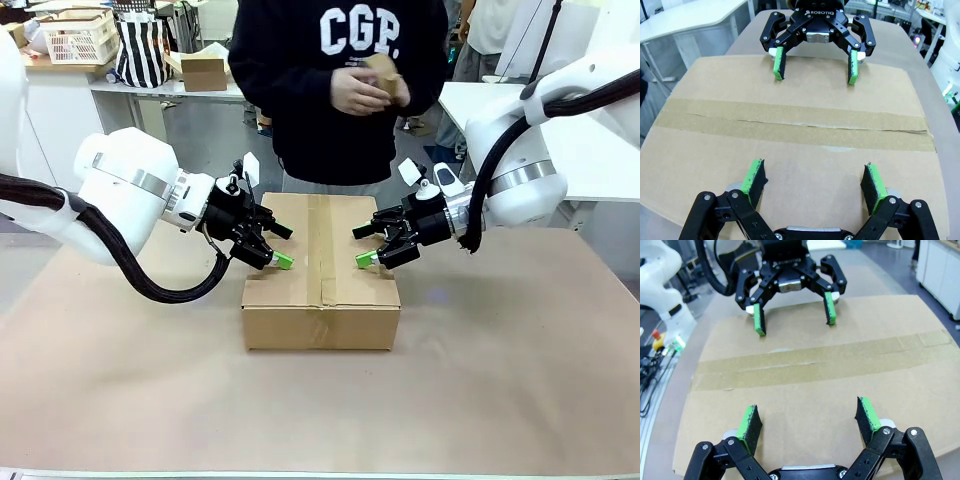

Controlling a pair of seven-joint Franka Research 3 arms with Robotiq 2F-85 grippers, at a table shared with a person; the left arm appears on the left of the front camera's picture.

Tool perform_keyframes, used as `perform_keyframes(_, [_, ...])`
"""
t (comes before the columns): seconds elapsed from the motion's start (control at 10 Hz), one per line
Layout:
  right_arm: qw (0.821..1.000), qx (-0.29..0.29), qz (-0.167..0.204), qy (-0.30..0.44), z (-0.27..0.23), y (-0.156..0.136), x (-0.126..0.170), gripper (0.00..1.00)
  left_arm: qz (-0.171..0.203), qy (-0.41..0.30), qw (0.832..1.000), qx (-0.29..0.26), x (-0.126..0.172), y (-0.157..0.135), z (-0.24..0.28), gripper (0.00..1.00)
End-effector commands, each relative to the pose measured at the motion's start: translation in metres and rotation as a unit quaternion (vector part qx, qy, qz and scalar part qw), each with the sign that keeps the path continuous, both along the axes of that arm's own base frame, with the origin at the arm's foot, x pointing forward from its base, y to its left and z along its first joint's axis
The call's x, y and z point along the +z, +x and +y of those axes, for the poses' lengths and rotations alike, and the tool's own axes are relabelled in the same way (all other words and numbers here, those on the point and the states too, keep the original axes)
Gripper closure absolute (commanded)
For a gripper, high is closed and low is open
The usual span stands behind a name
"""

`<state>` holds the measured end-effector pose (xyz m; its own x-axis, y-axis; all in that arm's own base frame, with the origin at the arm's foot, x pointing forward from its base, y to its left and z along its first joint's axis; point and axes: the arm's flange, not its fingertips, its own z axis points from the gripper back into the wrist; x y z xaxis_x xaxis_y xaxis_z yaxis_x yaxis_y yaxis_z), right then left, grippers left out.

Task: Pack the gift set into the box.
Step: Press and hold the closed box until the human finishes sealing it.

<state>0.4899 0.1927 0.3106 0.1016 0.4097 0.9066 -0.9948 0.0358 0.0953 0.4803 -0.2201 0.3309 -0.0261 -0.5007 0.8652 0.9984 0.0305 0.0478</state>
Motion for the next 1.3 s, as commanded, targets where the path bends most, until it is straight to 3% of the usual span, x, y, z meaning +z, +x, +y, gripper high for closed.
perform_keyframes(0.0, [1.0, -0.002, 0.002, -0.006, 0.0003, -0.0011, -0.0038, 0.0, 0.0, 0.002, 1.0, -0.002, -0.0023, -0.0006, 0.0003, 0.0])
perform_keyframes(1.2, [1.0, -0.002, 0.002, -0.006, 0.0003, -0.0011, -0.0038, 0.0, 0.0, 0.002, 1.0, -0.002, -0.0023, -0.0006, 0.0003, 0.0])
